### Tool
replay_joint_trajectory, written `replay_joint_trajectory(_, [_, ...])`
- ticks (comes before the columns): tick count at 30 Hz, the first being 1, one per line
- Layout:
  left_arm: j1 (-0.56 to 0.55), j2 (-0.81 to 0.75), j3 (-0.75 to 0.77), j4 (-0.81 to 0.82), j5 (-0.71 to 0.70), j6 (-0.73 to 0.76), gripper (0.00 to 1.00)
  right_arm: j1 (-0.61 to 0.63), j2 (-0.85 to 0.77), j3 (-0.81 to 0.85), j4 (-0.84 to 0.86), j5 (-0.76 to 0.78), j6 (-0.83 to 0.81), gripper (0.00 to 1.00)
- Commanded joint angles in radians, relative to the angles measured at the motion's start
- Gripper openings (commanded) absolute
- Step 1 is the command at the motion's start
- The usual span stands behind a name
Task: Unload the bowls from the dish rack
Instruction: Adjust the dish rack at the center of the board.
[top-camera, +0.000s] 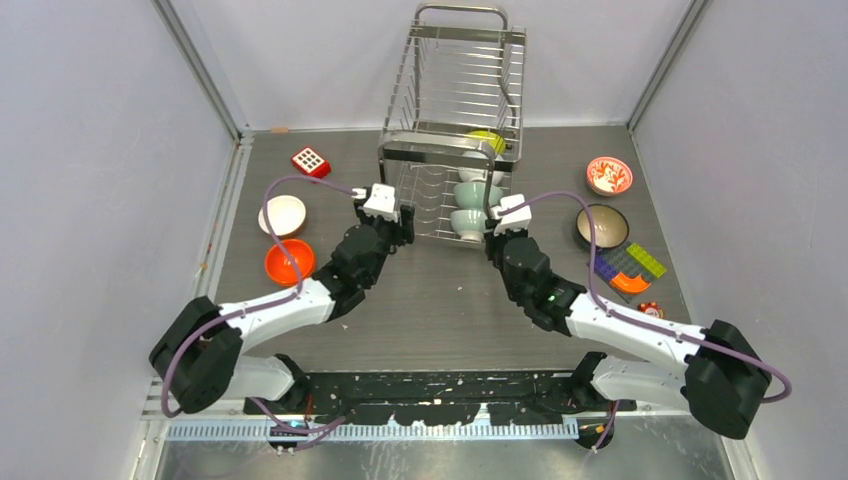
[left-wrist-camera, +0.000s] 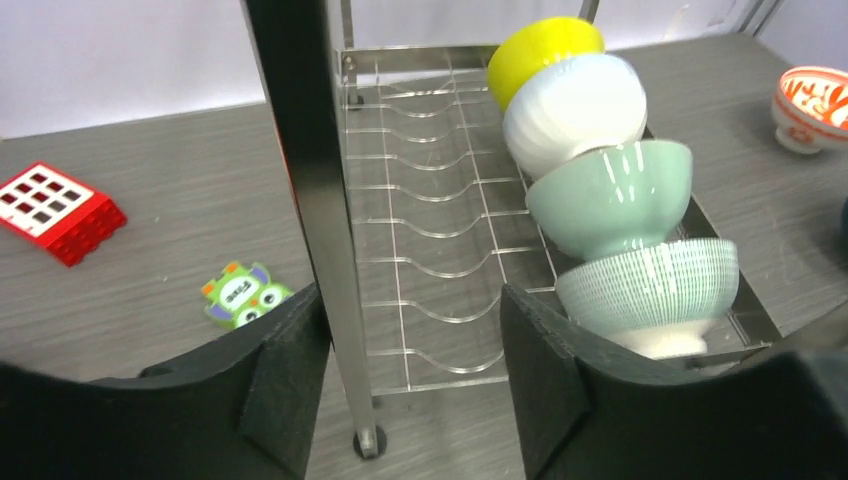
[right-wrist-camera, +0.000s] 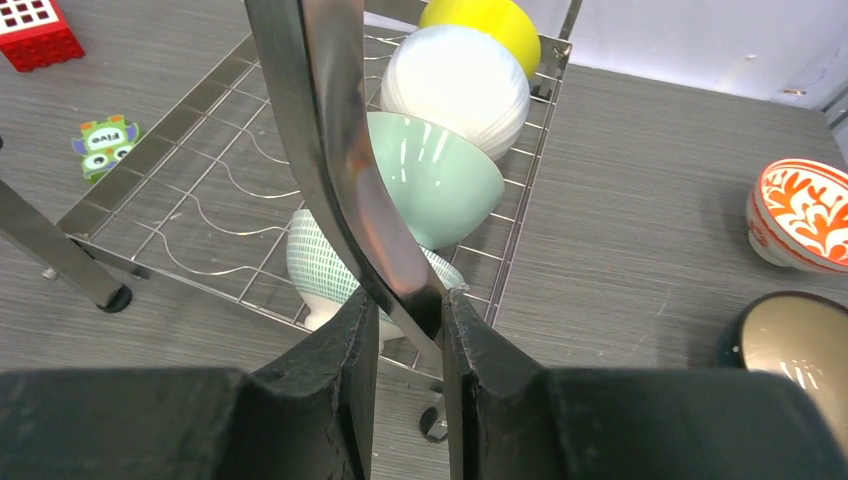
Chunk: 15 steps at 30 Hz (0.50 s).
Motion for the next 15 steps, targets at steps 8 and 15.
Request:
replay_joint_trajectory(8, [-0.019, -0.312, -0.116, -0.243, 0.011, -0.179, 0.75, 0.148, 0.168, 0.096, 0.202, -0.069, 0.187, 0.06])
replay_joint_trajectory(15, [-0.045, -0.497, -0.15, -0.416, 0.016, -0.268, 0.81, 0.19, 0.247, 0.154, 0.21, -0.082, 0.201, 0.21])
